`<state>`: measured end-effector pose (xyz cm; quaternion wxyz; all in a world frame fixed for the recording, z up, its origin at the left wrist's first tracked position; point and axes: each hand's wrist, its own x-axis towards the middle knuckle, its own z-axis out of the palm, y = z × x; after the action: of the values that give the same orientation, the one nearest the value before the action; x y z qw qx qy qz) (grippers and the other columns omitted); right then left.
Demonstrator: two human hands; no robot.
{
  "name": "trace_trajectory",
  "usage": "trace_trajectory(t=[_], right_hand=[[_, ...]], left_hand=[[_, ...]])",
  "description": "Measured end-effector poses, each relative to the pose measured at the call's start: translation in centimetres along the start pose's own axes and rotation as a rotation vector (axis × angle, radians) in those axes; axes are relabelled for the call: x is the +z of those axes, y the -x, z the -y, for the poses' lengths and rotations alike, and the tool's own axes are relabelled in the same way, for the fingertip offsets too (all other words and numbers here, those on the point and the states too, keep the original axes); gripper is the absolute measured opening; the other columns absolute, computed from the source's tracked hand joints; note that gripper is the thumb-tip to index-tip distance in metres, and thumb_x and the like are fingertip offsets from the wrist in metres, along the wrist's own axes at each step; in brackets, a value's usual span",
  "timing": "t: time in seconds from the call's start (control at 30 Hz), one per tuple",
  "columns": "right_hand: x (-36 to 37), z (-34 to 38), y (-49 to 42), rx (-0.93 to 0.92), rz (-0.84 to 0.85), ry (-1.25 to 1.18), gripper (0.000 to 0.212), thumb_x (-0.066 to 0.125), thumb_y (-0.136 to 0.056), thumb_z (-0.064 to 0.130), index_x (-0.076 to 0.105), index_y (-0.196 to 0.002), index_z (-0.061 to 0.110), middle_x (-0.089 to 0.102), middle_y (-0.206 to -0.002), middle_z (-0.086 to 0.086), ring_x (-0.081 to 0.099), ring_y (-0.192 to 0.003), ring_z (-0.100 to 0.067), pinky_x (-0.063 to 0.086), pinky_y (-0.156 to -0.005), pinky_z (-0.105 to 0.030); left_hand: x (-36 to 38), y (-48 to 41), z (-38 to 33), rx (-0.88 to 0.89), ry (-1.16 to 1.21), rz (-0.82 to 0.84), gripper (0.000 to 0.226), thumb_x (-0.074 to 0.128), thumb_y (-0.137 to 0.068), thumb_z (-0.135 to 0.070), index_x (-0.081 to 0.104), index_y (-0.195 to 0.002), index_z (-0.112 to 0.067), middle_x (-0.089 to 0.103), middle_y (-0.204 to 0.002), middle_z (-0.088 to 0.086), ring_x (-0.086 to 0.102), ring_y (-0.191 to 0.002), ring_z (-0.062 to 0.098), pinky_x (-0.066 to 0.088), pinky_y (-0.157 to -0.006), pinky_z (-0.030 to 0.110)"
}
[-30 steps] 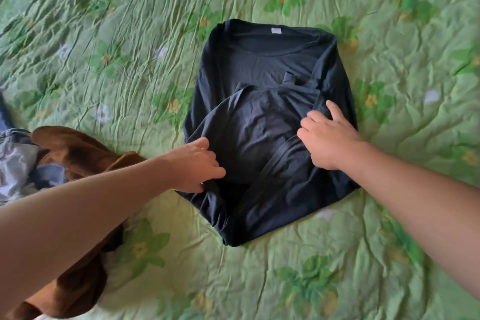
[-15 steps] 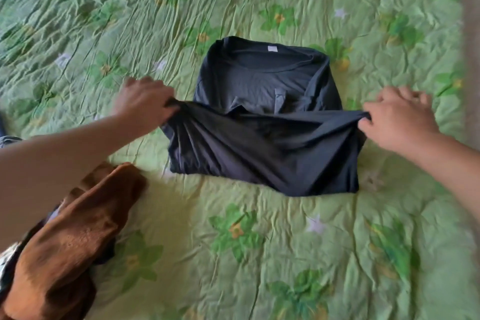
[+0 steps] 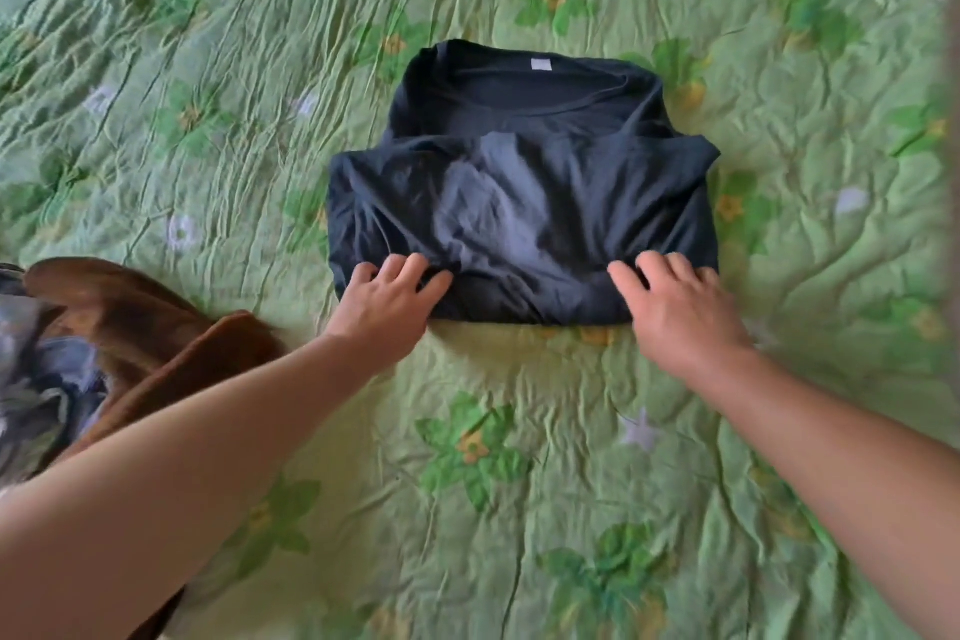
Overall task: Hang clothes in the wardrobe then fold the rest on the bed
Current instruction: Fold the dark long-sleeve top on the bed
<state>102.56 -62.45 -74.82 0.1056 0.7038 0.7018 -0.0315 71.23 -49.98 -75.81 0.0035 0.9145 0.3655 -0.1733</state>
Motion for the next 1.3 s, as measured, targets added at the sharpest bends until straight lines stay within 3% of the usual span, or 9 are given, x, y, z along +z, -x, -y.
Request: trace_trajectory(t=[0.1, 0.37, 0.53, 0.87, 1.0, 1.07, 1.17, 1.23, 1.3], right_hand=[[0.0, -0.1, -1.3, -0.023, -0.001, 0.035, 0.02, 0.06, -0.082, -0.002, 0.061, -0.1, 0.006, 0.056, -0.088, -0.017, 0.06, -0.08, -0.039, 0.049, -0.065, -0.048], [-0.8, 1.0, 3.1, -0.039, 0.265, 0.044, 0.035, 0.033, -0.089, 0.011, 0.049, -0.118, 0.023, 0.045, -0.101, -0.006, 0.057, -0.096, -0.032, 0.038, -0.073, -0.039], [-0.9, 1.7, 6.0, -0.042, 0.364, -0.007, 0.035, 0.041, -0.089, 0.005, 0.045, -0.118, 0.025, 0.03, -0.093, -0.002, 0.054, -0.093, -0.031, 0.032, -0.07, -0.038], [0.1, 5.9, 16.8, -0.077, 0.658, -0.181, 0.034, 0.037, -0.096, 0.011, 0.044, -0.124, 0.03, 0.038, -0.093, 0.001, 0.06, -0.1, -0.033, 0.042, -0.07, -0.041], [0.3, 6.7, 18.1, -0.081, 0.671, -0.169, 0.036, 0.037, -0.097, 0.012, 0.044, -0.127, 0.031, 0.039, -0.096, 0.0, 0.06, -0.102, -0.032, 0.041, -0.07, -0.041], [0.1, 6.5, 17.6, -0.087, 0.673, -0.18, 0.028, 0.041, -0.097, 0.022, 0.045, -0.124, 0.031, 0.045, -0.102, 0.0, 0.058, -0.108, -0.029, 0.044, -0.074, -0.042], [-0.3, 6.4, 16.2, -0.104, 0.661, -0.225, 0.038, 0.042, -0.092, 0.062, 0.05, -0.119, 0.036, 0.054, -0.113, 0.004, 0.055, -0.112, -0.024, 0.045, -0.079, -0.04], [-0.7, 6.4, 14.7, -0.046, 0.607, -0.341, 0.053, 0.038, -0.086, 0.079, 0.055, -0.118, 0.04, 0.053, -0.105, 0.008, 0.057, -0.106, -0.021, 0.046, -0.076, -0.038], [-1.0, 6.3, 12.6, -0.001, 0.426, -0.391, 0.047, 0.047, -0.088, 0.073, 0.057, -0.116, 0.036, 0.049, -0.102, 0.008, 0.056, -0.108, -0.023, 0.049, -0.08, -0.04]], left_hand=[[-0.2, -0.9, -0.1, 0.0, -0.009, -0.021, 0.048, 0.059, -0.091, -0.02, 0.046, -0.137, -0.024, 0.049, -0.121, 0.004, 0.053, -0.109, 0.029, 0.046, -0.081, 0.043], [-0.5, 2.3, -1.3, 0.045, 0.048, 0.005, 0.042, 0.057, -0.088, -0.01, 0.045, -0.126, -0.024, 0.049, -0.114, 0.001, 0.055, -0.103, 0.025, 0.044, -0.076, 0.039], [0.0, 5.8, -2.5, 0.076, 0.069, 0.051, 0.041, 0.054, -0.089, -0.011, 0.047, -0.126, -0.026, 0.05, -0.112, -0.001, 0.057, -0.103, 0.024, 0.043, -0.074, 0.039], [1.5, 16.2, -6.5, 0.153, 0.161, 0.412, 0.048, 0.049, -0.095, -0.017, 0.038, -0.139, -0.031, 0.049, -0.119, 0.0, 0.054, -0.114, 0.024, 0.046, -0.077, 0.039], [1.5, 17.7, -7.2, 0.182, 0.14, 0.466, 0.05, 0.048, -0.098, -0.017, 0.035, -0.145, -0.029, 0.047, -0.125, 0.002, 0.052, -0.118, 0.025, 0.049, -0.085, 0.04], [1.1, 17.4, -7.0, 0.192, 0.13, 0.478, 0.051, 0.054, -0.096, -0.033, 0.037, -0.144, -0.029, 0.048, -0.126, 0.002, 0.051, -0.12, 0.024, 0.049, -0.091, 0.041], [0.3, 16.1, -6.4, 0.132, 0.228, 0.384, 0.059, 0.052, -0.088, -0.068, 0.046, -0.133, -0.031, 0.053, -0.12, 0.0, 0.055, -0.115, 0.025, 0.048, -0.089, 0.041], [-0.4, 14.4, -5.9, 0.057, 0.327, 0.199, 0.055, 0.054, -0.088, -0.066, 0.051, -0.127, -0.027, 0.055, -0.116, 0.002, 0.056, -0.111, 0.027, 0.049, -0.087, 0.042], [-0.9, 12.0, -5.4, -0.021, 0.345, 0.04, 0.051, 0.061, -0.09, -0.054, 0.051, -0.129, -0.024, 0.052, -0.121, 0.005, 0.051, -0.117, 0.031, 0.046, -0.093, 0.047]])
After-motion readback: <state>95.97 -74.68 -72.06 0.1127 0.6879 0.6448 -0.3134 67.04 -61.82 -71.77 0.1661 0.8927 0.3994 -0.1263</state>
